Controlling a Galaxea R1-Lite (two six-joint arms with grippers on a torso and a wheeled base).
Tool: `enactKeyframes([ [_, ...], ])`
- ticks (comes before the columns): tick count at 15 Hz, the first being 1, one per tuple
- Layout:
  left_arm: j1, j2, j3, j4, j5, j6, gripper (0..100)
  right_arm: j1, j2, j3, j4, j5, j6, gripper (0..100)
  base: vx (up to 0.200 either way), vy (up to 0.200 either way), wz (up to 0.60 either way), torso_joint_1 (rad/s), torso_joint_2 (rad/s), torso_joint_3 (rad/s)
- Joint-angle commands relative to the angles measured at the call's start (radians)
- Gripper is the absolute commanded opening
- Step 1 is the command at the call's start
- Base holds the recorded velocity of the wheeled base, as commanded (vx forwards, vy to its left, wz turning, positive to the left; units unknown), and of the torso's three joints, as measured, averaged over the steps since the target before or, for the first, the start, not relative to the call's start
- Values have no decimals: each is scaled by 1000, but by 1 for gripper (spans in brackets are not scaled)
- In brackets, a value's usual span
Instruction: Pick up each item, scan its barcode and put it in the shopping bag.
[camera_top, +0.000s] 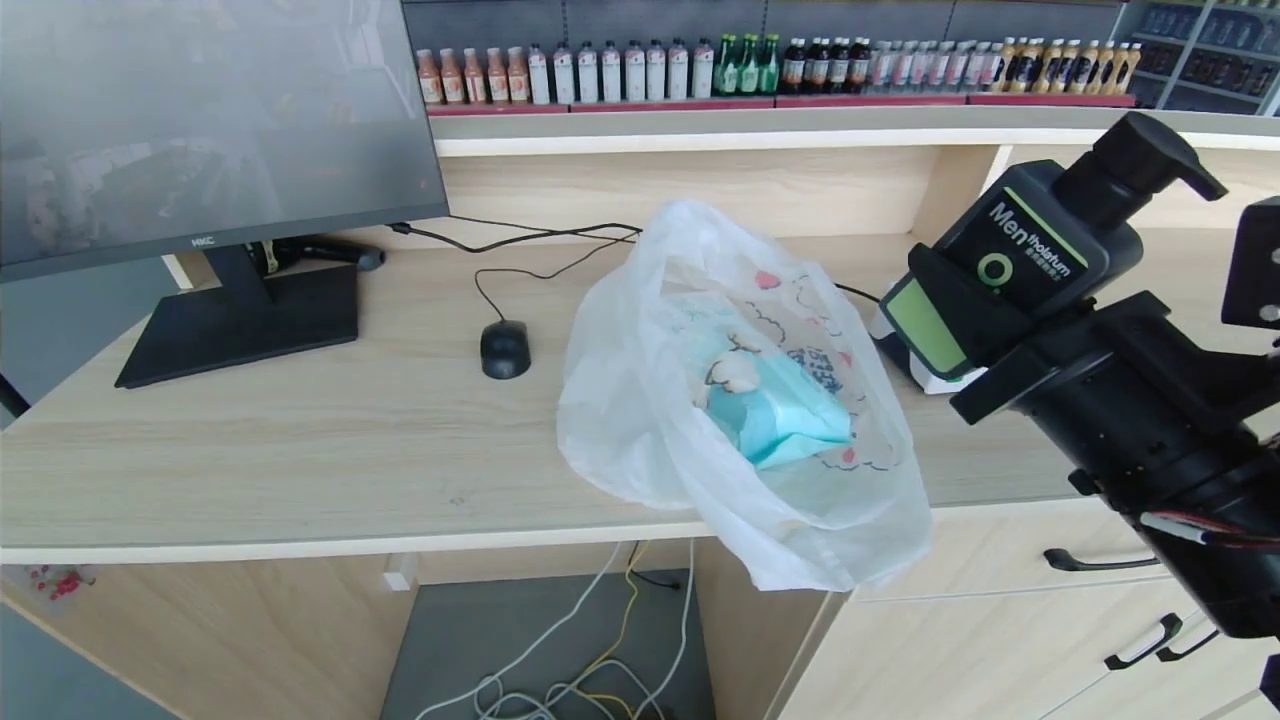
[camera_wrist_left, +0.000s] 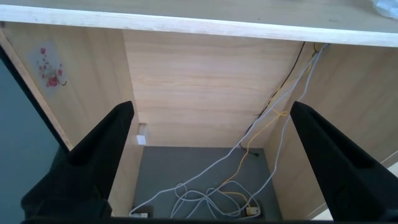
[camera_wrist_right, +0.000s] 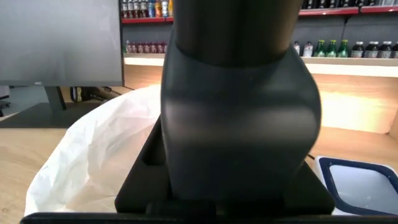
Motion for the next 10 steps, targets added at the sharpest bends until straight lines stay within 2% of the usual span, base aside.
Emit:
enactKeyframes([
  [1,0,0,0,0,0,0,100,12,35,14,0,1,19,0,0,0,0,0,0,0],
  [3,0,0,0,0,0,0,100,130,53,43,0,43,36,0,0,0,0,0,0,0],
  [5,0,0,0,0,0,0,100,168,105,-5,41,47,171,0,0,0,0,0,0,0],
  [8,0,0,0,0,0,0,100,164,182,-279,87,41,427,0,0,0,0,0,0,0],
  [9,0,0,0,0,0,0,100,164,182,-322,121,41,501,0,0,0,0,0,0,0],
  [10,0,0,0,0,0,0,100,158,159,-378,236,40,583,0,0,0,0,0,0,0],
])
